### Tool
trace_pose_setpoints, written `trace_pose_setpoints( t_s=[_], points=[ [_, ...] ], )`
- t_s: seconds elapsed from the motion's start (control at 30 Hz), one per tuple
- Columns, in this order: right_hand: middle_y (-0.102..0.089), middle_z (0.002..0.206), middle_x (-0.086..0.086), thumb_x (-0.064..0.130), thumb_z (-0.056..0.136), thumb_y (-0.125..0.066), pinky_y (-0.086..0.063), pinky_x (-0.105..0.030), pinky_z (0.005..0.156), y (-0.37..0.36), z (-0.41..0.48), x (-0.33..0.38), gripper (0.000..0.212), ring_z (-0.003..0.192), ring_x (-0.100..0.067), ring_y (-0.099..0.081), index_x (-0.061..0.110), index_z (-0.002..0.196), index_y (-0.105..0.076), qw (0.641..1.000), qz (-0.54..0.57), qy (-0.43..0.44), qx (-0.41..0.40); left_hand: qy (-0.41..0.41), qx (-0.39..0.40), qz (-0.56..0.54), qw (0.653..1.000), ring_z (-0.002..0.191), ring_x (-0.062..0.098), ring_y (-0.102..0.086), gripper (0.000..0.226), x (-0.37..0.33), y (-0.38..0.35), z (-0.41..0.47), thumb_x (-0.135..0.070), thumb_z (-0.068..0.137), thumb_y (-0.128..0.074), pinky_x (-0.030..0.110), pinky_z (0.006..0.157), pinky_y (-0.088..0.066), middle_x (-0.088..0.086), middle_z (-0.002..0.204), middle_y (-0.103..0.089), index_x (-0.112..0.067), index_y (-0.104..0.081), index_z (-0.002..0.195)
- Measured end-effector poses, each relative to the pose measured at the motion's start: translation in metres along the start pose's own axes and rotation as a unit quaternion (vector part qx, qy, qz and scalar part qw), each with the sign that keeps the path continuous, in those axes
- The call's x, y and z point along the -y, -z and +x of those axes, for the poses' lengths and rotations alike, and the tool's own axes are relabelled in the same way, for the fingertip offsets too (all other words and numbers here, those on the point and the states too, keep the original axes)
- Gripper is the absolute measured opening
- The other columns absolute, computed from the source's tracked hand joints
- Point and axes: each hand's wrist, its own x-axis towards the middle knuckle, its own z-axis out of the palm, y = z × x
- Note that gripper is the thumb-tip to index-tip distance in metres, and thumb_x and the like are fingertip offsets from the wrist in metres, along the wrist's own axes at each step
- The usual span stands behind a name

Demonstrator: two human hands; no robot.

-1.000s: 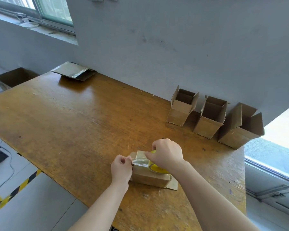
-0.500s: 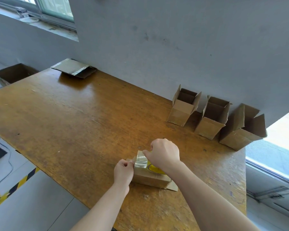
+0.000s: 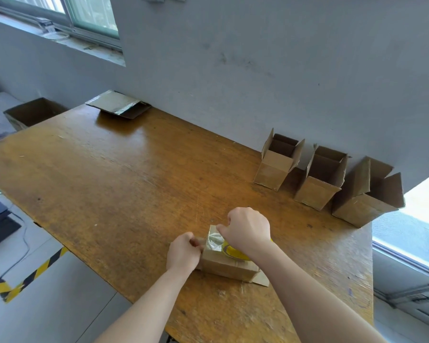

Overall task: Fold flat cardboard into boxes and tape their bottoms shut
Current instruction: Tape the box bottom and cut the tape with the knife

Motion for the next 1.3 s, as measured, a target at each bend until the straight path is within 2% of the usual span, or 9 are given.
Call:
trace_pose_setpoints(
  t_s=[0.17,0.27,0.33,0.4,0.57,0.8,1.0,1.17,1.3],
  points=[
    [-0.057,0.071,0.002,0.047,0.092,-0.055,-0.041,-0.026,0.052,0.001,-0.001,0.001,0.036,0.066,-0.020,-0.055,0.016,0.074,-0.054,1.000,0.000,0.002,0.001,-0.063,-0.047,-0.194,0.978,0.107,0.015,-0.062,0.023,0.008,-0.001,-0.012,-0.016,0.099,-0.046,0.027,0.086,-0.050,-0.010,0.104,-0.066,-0.024,-0.065,0.109],
    [-0.055,0.067,0.003,0.046,0.092,-0.055,-0.038,-0.025,0.048,0.001,0.001,0.002,0.039,0.063,-0.019,-0.053,0.017,0.067,-0.050,1.000,-0.003,-0.004,0.001,-0.092,0.058,-0.216,0.970,0.137,0.015,-0.036,0.049,-0.010,-0.005,-0.023,-0.038,0.103,-0.032,0.026,0.106,-0.029,-0.004,0.146,-0.044,-0.020,-0.034,0.148],
    [-0.051,0.063,0.004,0.046,0.091,-0.056,-0.035,-0.024,0.046,0.000,0.001,0.003,0.039,0.061,-0.018,-0.052,0.017,0.065,-0.050,1.000,-0.001,-0.008,0.001,-0.058,0.163,-0.226,0.959,0.142,0.016,-0.027,0.062,-0.016,-0.007,-0.027,-0.055,0.098,-0.022,0.030,0.108,-0.023,-0.002,0.155,-0.030,-0.025,-0.019,0.153],
    [-0.055,0.067,0.003,0.047,0.091,-0.057,-0.039,-0.025,0.049,0.000,0.001,0.004,0.035,0.064,-0.019,-0.054,0.016,0.073,-0.057,1.000,0.000,-0.006,-0.002,-0.003,0.244,-0.271,0.931,0.136,0.010,-0.034,0.073,-0.019,-0.002,-0.025,-0.072,0.086,-0.016,0.033,0.110,-0.021,-0.005,0.151,-0.034,-0.035,-0.031,0.147],
    [-0.056,0.071,0.003,0.048,0.091,-0.056,-0.037,-0.024,0.049,0.000,-0.001,0.003,0.033,0.066,-0.020,-0.054,0.018,0.077,-0.057,1.000,-0.006,-0.001,-0.016,0.097,0.267,-0.295,0.912,0.143,0.024,-0.025,0.105,-0.022,0.008,-0.010,-0.089,0.066,-0.010,0.050,0.118,-0.015,0.005,0.156,-0.030,-0.028,-0.026,0.151],
    [-0.057,0.072,0.003,0.047,0.091,-0.054,-0.034,-0.024,0.047,-0.001,-0.001,-0.001,0.033,0.067,-0.019,-0.053,0.017,0.081,-0.060,1.000,0.010,-0.002,-0.021,0.078,0.274,-0.350,0.892,0.135,0.020,-0.038,0.087,-0.019,-0.004,-0.014,-0.086,0.069,-0.012,0.049,0.117,-0.016,0.000,0.143,-0.050,-0.037,-0.049,0.131],
    [-0.055,0.067,0.003,0.044,0.092,-0.051,-0.032,-0.023,0.045,-0.002,0.000,-0.004,0.035,0.061,-0.019,-0.051,0.017,0.070,-0.056,0.999,0.031,0.009,-0.032,0.013,0.227,-0.257,0.939,0.143,0.019,-0.022,0.063,-0.019,-0.011,-0.005,-0.064,0.094,-0.022,0.041,0.112,-0.022,-0.003,0.158,-0.022,-0.036,-0.017,0.151],
    [-0.045,0.054,0.004,0.050,0.085,-0.058,-0.034,-0.026,0.046,-0.002,0.004,-0.021,0.046,0.052,-0.014,-0.042,0.017,0.054,-0.046,0.988,0.151,0.023,0.014,-0.069,0.158,-0.232,0.957,0.118,0.012,-0.049,0.043,-0.015,-0.017,-0.003,-0.048,0.100,-0.032,0.027,0.085,-0.039,-0.004,0.131,-0.053,-0.028,-0.044,0.136],
    [-0.065,0.070,-0.006,0.056,0.078,-0.070,-0.049,-0.034,0.066,0.003,-0.003,-0.058,0.045,0.066,-0.015,-0.059,0.010,0.077,-0.068,0.878,0.430,0.000,0.209,-0.096,0.129,-0.188,0.969,0.102,0.013,-0.058,0.033,-0.014,-0.023,-0.002,-0.044,0.101,-0.030,0.026,0.072,-0.043,-0.009,0.106,-0.061,-0.027,-0.049,0.122]
  ],
)
